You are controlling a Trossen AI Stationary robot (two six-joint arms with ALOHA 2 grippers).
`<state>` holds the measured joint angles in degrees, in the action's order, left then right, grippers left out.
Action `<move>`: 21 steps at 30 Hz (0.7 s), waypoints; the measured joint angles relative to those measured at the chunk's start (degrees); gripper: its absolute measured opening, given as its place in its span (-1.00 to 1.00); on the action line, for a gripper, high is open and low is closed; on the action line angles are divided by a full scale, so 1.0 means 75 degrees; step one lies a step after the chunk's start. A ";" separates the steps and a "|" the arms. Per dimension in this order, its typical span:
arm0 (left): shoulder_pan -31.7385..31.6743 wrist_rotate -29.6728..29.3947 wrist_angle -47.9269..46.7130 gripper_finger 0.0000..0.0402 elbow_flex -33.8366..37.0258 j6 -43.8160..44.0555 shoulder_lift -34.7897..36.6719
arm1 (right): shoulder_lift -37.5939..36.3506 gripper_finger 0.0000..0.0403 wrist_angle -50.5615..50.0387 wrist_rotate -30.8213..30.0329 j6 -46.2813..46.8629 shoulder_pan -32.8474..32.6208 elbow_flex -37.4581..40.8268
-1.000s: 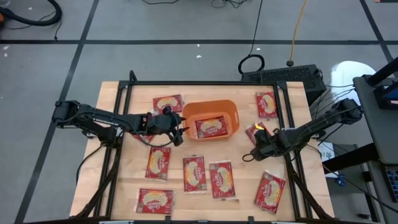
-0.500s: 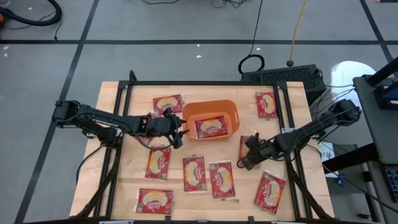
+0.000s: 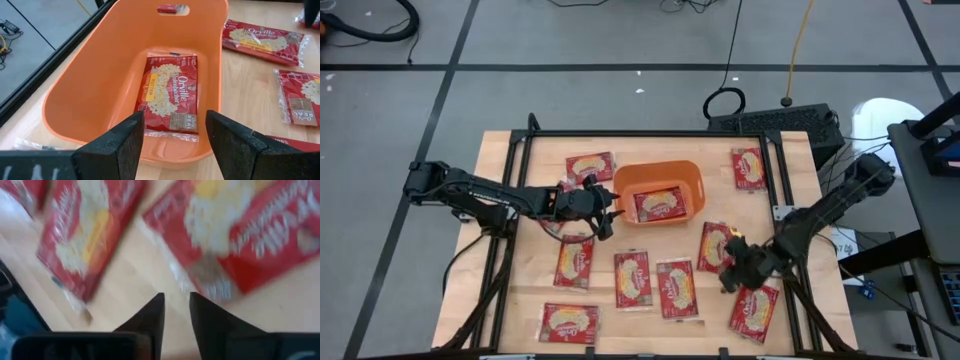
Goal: Sort popcorn bags into baskets
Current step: Put the red popcorn bag into the orange bin
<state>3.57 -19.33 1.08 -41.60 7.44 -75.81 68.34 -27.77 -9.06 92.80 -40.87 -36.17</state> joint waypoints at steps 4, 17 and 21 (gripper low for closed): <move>0.0000 0.0000 0.0003 0.09 0.0000 0.0006 0.0000 | 0.0548 -0.51 -0.1080 -0.0287 0.0422 -0.0537 -0.0745; 0.0016 -0.0003 0.0015 0.09 0.0000 0.0372 0.0000 | 0.2306 -0.33 -0.1308 -0.0639 0.1322 -0.0645 -0.1027; 0.0076 -0.0007 0.0117 0.09 0.0000 0.0434 0.0000 | 0.2609 -0.30 -0.1184 -0.0877 0.1328 -0.0584 -0.1063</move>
<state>4.14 -19.39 1.96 -41.60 10.70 -75.81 87.91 -36.65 -15.63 102.76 -45.25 -44.15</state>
